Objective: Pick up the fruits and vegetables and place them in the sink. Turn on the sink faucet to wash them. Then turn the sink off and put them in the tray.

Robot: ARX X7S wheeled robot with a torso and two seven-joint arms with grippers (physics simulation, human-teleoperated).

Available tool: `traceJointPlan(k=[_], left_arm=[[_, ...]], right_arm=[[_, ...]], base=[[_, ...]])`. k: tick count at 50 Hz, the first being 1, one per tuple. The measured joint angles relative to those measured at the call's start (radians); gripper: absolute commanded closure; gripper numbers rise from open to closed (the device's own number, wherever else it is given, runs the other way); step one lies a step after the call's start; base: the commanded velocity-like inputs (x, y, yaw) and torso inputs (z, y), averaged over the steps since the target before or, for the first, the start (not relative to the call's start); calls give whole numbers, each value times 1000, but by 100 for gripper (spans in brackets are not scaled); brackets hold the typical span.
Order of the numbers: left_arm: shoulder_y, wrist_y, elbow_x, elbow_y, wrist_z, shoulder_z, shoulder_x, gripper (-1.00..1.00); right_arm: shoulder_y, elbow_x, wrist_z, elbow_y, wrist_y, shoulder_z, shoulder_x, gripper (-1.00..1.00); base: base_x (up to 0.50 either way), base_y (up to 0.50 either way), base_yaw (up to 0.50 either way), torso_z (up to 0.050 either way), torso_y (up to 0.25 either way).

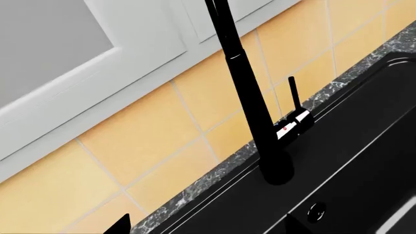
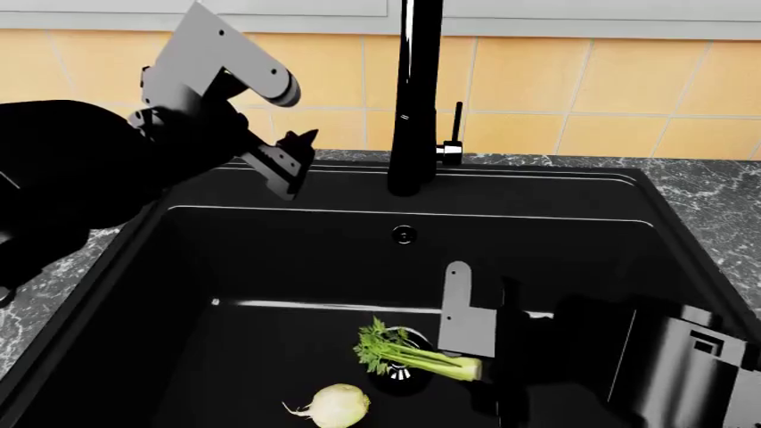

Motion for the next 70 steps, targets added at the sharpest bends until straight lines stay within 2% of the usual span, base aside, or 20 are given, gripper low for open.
traceJointPlan(k=[2, 3, 22, 37, 45, 56, 62, 70], left_arm=[[1, 1, 0, -1, 0, 1, 0, -100], [1, 1, 0, -1, 0, 1, 0, -100], [-1, -1, -2, -5, -2, 2, 1, -100], [4, 2, -6, -3, -5, 1, -2, -100], [10, 8, -4, -2, -5, 3, -2, -100], [18, 14, 2, -2, -5, 12, 0, -100], [20, 15, 4, -2, -4, 16, 2, -100], [21, 16, 5, -4, -4, 21, 3, -100]], right_arm=[[-1, -13, 1, 12, -8, -7, -8, 100], [-2, -19, 2, 17, -12, -10, -12, -100], [24, -47, -5, -2, -23, -13, -11, -100], [101, 34, 75, -249, 82, 94, 147, -100], [93, 144, 253, -400, 89, 235, 294, -100], [26, 304, 609, -412, -64, 432, 443, -100], [30, 349, 762, -367, -117, 512, 443, -100], [78, 354, 881, -283, -129, 570, 377, -100]], base=[[0, 0, 0, 0, 0], [0, 0, 0, 0, 0], [0, 0, 0, 0, 1], [0, 0, 0, 0, 0], [0, 0, 0, 0, 0], [0, 0, 0, 0, 0], [0, 0, 0, 0, 0], [0, 0, 0, 0, 0]])
